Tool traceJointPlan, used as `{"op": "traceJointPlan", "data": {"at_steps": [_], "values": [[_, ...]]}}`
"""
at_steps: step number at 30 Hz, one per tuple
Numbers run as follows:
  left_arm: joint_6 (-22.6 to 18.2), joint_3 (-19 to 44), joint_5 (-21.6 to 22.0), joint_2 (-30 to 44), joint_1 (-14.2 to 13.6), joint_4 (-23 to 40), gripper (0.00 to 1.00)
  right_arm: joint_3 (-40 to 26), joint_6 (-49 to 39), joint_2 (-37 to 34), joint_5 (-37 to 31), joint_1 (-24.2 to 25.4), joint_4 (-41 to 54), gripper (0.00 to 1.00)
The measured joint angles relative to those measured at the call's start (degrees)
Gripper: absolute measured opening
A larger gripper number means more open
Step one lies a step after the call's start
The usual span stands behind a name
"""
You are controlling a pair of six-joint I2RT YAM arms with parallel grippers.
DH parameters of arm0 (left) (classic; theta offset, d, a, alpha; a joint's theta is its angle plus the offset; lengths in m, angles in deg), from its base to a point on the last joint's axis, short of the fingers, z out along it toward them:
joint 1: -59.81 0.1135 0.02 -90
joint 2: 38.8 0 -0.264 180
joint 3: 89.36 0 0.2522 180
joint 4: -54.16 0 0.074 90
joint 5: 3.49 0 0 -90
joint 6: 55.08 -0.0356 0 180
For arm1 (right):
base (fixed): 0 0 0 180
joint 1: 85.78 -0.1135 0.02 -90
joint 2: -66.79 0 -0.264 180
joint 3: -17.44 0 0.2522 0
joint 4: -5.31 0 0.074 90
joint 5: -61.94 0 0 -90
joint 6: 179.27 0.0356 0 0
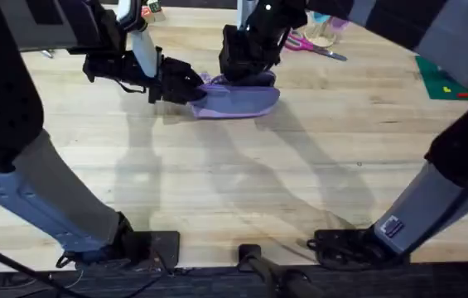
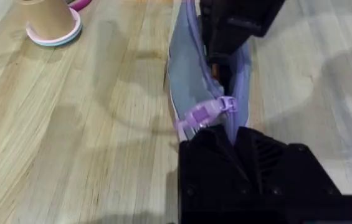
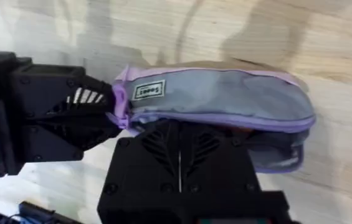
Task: Unzip the bag, pick up the pens from the table one at a time and place them inside, then zip the bag closed.
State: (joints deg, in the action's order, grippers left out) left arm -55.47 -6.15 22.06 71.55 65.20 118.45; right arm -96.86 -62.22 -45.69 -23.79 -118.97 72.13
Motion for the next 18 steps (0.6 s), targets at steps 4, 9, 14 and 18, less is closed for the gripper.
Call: {"op": "traceJointPlan", "data": {"at_steps": [4,9,14,18], "values": [[0.0,0.0,0.0,0.0,0.0,0.0,0.043,0.0,0.0,0.0,-1.2,0.0,0.0,0.035],[0.0,0.0,0.0,0.0,0.0,0.0,0.043,0.0,0.0,0.0,-1.8,0.0,-0.3,0.035],[0.0,0.0,0.0,0.0,0.0,0.0,0.043,0.0,-1.4,1.4,-1.9,0.0,-0.5,0.058],[0.0,0.0,0.0,0.0,0.0,0.0,0.043,-0.4,-6.1,4.2,-1.9,-0.1,-0.5,0.578]]}}
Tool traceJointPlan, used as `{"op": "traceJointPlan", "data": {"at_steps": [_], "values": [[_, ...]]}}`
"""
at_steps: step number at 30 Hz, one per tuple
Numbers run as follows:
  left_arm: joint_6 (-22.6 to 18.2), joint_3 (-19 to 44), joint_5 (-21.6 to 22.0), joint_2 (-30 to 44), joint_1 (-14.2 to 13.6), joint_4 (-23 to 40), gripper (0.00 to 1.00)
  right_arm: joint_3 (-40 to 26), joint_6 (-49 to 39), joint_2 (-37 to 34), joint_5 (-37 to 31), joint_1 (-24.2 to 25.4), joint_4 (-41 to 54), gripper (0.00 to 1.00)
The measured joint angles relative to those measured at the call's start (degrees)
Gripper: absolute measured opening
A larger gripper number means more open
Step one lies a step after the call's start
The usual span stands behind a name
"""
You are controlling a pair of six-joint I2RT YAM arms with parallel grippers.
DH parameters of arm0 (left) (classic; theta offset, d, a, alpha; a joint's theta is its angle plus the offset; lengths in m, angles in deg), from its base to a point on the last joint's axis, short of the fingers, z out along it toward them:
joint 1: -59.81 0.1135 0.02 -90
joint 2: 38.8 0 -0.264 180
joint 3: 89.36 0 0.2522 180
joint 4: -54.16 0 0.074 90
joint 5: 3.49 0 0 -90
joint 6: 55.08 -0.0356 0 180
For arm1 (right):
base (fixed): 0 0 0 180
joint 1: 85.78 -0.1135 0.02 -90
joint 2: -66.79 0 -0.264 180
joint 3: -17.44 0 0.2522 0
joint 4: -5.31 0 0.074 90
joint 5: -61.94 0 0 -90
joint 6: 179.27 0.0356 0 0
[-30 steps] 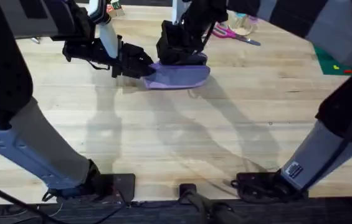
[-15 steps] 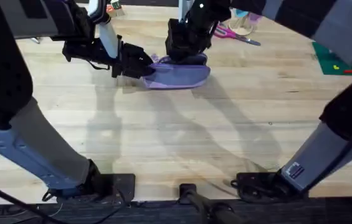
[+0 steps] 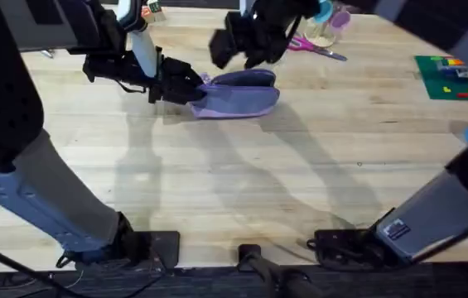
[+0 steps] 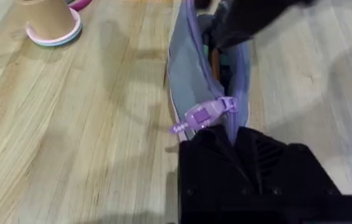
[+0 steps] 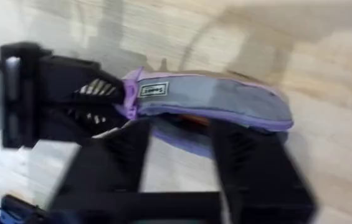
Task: Unzip the bag, pick up the pens from the table one at a time and place them inside, then zip the bag closed.
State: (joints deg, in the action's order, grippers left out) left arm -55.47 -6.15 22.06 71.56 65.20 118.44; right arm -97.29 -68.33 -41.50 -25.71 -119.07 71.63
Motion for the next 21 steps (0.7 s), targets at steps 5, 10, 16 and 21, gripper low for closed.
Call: {"op": "traceJointPlan", "data": {"at_steps": [5,10,16,21], "values": [[0.0,0.0,0.0,0.0,0.0,0.0,0.043,-1.6,-9.8,1.8,-0.2,-1.5,-0.2,0.992],[0.2,0.0,-0.3,0.0,0.0,0.0,0.488,-1.8,-15.3,1.9,-0.2,-4.2,-0.3,0.996],[0.5,0.0,-0.3,0.0,0.4,2.3,0.993,-1.8,-17.2,1.9,-0.2,-4.9,-0.2,0.996],[0.6,0.0,-0.3,0.0,4.0,4.6,0.996,-1.8,-16.6,1.9,1.0,-4.8,-1.8,0.996]]}}
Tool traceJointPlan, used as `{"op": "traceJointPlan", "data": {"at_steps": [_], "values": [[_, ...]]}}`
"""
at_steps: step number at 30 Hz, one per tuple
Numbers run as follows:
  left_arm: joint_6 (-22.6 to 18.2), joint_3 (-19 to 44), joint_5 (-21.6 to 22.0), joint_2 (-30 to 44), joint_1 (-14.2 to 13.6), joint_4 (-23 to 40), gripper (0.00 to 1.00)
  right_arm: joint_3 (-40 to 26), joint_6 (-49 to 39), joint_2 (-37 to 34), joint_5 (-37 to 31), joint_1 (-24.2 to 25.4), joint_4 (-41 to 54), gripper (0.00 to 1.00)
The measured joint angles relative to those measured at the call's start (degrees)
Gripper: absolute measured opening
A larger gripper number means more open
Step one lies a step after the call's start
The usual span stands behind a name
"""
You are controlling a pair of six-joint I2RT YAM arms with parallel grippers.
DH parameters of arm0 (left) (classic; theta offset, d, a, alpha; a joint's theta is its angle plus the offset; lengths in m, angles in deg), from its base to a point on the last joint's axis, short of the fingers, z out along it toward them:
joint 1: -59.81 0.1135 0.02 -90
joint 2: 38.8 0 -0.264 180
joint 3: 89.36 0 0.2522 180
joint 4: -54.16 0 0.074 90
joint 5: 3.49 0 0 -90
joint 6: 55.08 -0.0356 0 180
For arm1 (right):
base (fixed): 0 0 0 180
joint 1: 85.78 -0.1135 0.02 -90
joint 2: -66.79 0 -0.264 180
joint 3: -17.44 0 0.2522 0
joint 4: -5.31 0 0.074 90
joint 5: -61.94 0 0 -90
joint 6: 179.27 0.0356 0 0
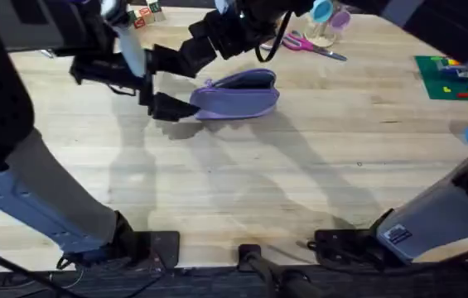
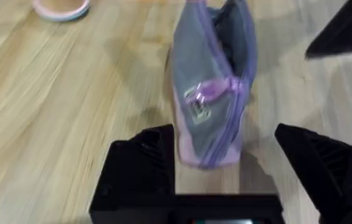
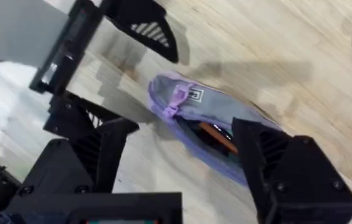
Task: Unzip the bag, pick up the pens from the table one at a time and place them inside, then zip the bag closed.
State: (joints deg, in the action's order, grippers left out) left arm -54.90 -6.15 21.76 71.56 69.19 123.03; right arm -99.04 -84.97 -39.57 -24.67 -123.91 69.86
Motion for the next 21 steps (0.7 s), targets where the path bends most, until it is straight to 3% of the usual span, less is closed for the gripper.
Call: {"op": "traceJointPlan", "data": {"at_steps": [5,9,21], "values": [[-0.9,0.0,0.0,0.0,6.5,2.4,0.995,0.0,0.0,0.0,0.0,-0.4,-0.2,0.996],[-3.4,0.0,0.0,0.0,10.2,4.5,0.995,0.0,0.2,0.0,-3.4,-2.0,-0.5,0.996],[-6.9,0.0,0.0,0.0,11.1,5.7,0.995,-0.1,2.2,-3.5,-6.8,-4.8,-1.3,0.996]]}}
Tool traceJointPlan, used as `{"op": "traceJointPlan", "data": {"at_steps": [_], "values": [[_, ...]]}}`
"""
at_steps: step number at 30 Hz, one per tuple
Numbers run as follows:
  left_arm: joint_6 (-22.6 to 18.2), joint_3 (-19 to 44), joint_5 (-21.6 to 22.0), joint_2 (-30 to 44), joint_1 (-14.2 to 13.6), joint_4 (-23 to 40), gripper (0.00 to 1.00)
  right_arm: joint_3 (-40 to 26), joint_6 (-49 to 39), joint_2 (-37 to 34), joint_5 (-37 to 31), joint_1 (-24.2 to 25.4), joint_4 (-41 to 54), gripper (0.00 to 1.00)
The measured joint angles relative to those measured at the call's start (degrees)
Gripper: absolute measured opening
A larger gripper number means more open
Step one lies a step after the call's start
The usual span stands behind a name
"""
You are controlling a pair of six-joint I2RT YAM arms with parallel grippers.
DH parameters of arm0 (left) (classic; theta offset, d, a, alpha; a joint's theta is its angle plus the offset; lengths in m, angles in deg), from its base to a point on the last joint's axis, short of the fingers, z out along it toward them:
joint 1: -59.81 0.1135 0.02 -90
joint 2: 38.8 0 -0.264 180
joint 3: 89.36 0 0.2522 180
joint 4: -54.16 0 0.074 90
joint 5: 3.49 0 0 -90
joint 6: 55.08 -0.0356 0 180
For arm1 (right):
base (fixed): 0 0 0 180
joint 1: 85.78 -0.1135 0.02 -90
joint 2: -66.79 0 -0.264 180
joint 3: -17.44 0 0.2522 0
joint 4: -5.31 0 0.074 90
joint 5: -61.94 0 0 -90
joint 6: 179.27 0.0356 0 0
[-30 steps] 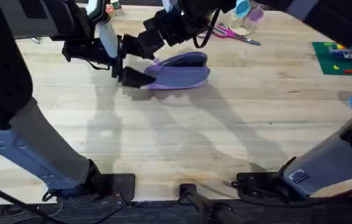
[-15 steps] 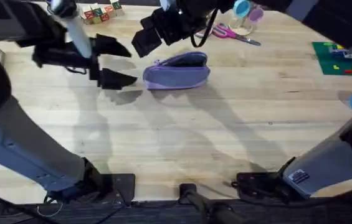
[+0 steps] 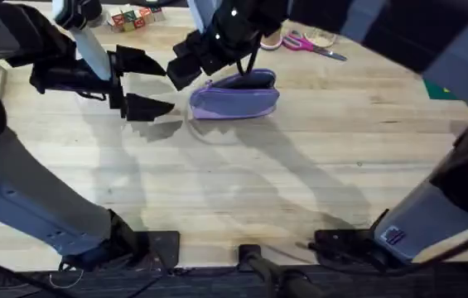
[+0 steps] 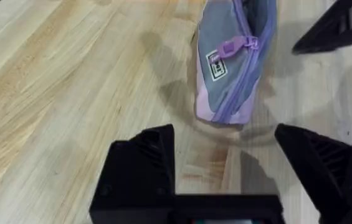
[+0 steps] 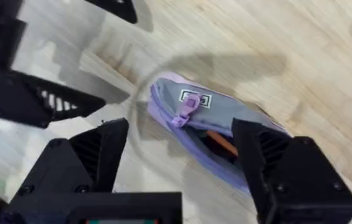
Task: Unzip the bag, pick up the pens from the table one at a time and place them inside, then zip the bag closed.
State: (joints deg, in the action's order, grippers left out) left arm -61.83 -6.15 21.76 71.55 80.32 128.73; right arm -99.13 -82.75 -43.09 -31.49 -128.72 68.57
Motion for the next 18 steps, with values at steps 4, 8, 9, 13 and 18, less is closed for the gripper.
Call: {"op": "traceJointPlan", "data": {"at_steps": [4,8,9,13,18], "values": [[-0.2,0.0,0.0,0.0,0.0,0.3,0.995,0.0,1.8,-1.7,-0.1,0.1,-0.3,0.996],[-0.2,0.0,0.0,0.0,0.0,0.5,0.995,0.0,4.2,-2.7,-0.2,0.4,-0.7,0.996],[-0.2,0.0,0.0,0.0,0.0,0.5,0.995,0.0,4.8,-2.9,-0.2,0.5,-0.9,0.996],[-0.3,0.0,0.0,0.0,0.0,0.5,0.996,0.0,8.5,-4.6,-0.2,1.5,-1.5,0.962],[-0.3,0.0,0.0,0.0,0.0,0.5,0.996,0.0,11.8,-7.7,-0.3,2.4,-1.4,0.889]]}}
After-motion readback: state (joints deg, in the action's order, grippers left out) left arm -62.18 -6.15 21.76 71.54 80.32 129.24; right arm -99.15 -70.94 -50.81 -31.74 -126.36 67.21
